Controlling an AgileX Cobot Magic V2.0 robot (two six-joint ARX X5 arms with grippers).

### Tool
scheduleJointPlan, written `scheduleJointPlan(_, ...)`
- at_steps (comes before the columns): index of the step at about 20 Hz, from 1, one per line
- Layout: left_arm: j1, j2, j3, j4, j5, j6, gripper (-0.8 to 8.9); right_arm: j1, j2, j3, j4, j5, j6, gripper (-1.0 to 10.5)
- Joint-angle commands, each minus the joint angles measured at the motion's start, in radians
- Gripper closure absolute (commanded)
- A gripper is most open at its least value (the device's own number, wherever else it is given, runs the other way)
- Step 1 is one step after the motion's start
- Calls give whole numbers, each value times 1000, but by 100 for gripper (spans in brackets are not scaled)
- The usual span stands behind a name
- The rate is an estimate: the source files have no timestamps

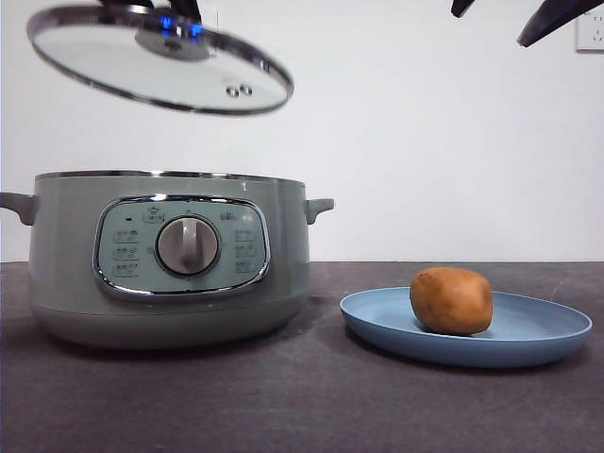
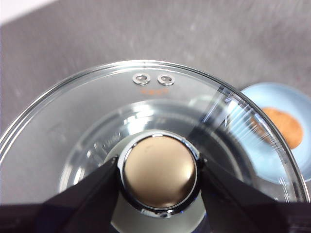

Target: Take the potato out from the steamer,put the potato on the plate,close the lid

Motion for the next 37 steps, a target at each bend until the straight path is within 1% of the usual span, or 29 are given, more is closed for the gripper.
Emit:
scheduleJointPlan(1,0,-11,-51,72,34,2,820,0,-2,-10,2,3,18,538)
scheduleJointPlan(2,1,-11,-83,96,56,2,820,0,-2,-10,2,3,23,538)
scheduleJointPlan(6,-1,-11,-195,192,58,-6,820,0,-2,-10,0,4,25,538)
scheduleJointPlan(10,-1,-11,-281,235,58,-7,820,0,-2,-9,0,4,25,538)
scheduleJointPlan(17,-1,-11,-389,245,56,-7,820,0,-2,-10,0,4,33,539)
scheduleJointPlan(20,-1,-11,-402,229,51,-6,817,0,-2,-10,0,3,34,539)
scheduleJointPlan(21,-1,-13,-402,232,51,-14,809,0,-2,-10,0,3,34,539)
scheduleJointPlan(22,-1,-15,-401,237,50,-27,764,0,-2,-9,1,3,34,539)
scheduleJointPlan(23,0,-16,-396,237,47,-27,657,0,-2,-9,1,3,34,539)
scheduleJointPlan(24,1,-16,-388,237,37,-28,557,0,-2,-10,0,3,34,539)
scheduleJointPlan(25,1,-16,-373,232,18,-28,510,0,-2,-10,1,3,34,539)
scheduleJointPlan(26,1,-16,-351,220,-4,-28,495,0,-2,-9,1,3,33,539)
scheduleJointPlan(30,1,-16,-214,130,-82,-28,495,0,-2,-10,2,0,33,539)
scheduleJointPlan(35,0,-16,60,-61,-74,-28,495,1,-9,-6,8,-5,33,538)
scheduleJointPlan(36,-1,-16,121,-109,-66,-28,495,1,-11,-3,14,-7,33,538)
scheduleJointPlan(37,-1,-16,183,-164,-39,-28,495,1,-15,0,18,-26,32,538)
